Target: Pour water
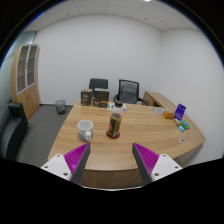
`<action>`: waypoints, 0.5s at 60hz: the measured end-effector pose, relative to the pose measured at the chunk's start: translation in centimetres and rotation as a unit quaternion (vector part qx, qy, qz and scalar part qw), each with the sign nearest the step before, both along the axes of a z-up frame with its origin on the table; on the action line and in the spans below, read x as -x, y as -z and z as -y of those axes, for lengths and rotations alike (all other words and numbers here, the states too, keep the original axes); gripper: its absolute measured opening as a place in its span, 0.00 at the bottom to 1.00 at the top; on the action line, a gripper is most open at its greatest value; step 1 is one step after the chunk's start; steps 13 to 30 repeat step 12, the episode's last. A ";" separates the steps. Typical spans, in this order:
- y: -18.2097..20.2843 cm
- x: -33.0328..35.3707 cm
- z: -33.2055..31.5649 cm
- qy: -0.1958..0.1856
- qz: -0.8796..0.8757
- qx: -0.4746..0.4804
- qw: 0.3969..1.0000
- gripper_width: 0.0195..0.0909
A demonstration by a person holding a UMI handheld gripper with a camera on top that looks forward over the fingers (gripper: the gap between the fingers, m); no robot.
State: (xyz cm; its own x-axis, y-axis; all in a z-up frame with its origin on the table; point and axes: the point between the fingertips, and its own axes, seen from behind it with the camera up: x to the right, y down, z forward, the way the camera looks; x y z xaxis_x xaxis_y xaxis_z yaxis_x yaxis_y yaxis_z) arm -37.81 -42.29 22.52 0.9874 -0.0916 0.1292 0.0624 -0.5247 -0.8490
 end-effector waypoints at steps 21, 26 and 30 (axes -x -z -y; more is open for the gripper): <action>-0.2 0.4 1.2 0.003 0.010 0.006 1.000 0.93; -0.2 0.4 1.2 0.003 0.010 0.006 1.000 0.93; -0.2 0.4 1.2 0.003 0.010 0.006 1.000 0.93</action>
